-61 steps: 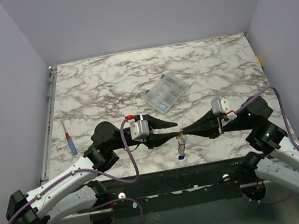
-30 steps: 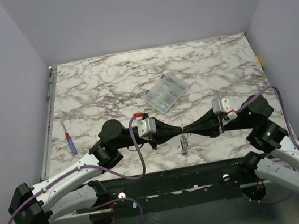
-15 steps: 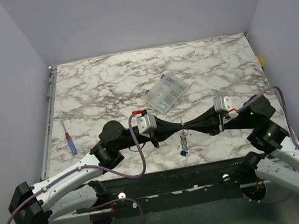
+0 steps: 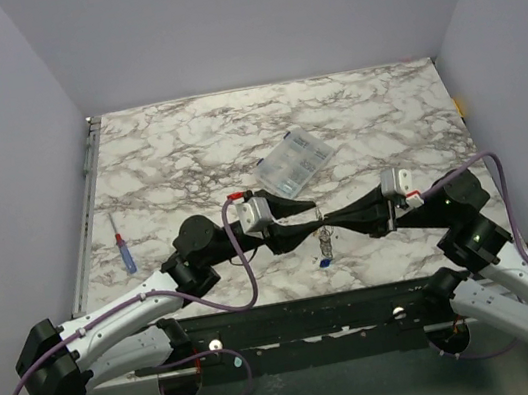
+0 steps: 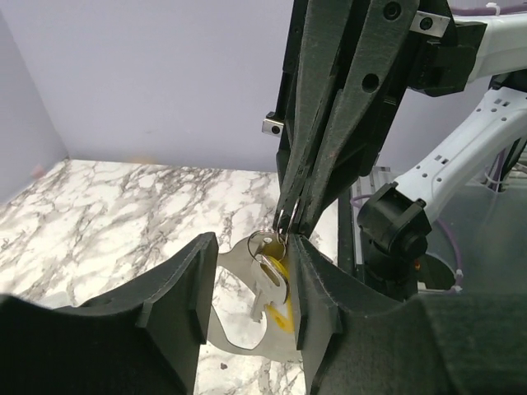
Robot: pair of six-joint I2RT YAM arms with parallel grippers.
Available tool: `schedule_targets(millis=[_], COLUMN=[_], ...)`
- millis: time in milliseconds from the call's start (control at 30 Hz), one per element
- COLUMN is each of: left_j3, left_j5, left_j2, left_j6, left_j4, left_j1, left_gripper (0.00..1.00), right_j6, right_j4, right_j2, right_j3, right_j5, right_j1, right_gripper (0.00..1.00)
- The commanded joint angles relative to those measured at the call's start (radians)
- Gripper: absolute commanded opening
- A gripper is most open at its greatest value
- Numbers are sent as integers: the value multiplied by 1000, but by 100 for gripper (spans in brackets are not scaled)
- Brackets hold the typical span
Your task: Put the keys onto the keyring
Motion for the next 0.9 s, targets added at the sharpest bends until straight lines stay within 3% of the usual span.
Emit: schedule_targets(millis=[0,167,267,400,567,867], left_j3=[-13,-20,-22,-23,-23,-45], left_j5=[-34,-43,-50,-46,-23,-45], left_j2=[0,-6,-3,4,11,-10], left_j6=[-12,-18,-25,-36,-45,-68], left_j4=[48,49,58,82,114,140], left_j1=[-2,-4,-6,-9,-19,-21], left_gripper=[46,40,28,21,0,0], right_j6=[20,26,28,28,28,16], right_j4=[44,59,56,52,55,47], right_j2=[-5,-4,-4,-2,-4,-9], right_j3=[8,7,7,8,2,-7], right_j5=[4,-1,-6,-13,-21,-29], right_j1=[16,15,16,17,16,16], right_gripper=[1,1,1,0,1,1])
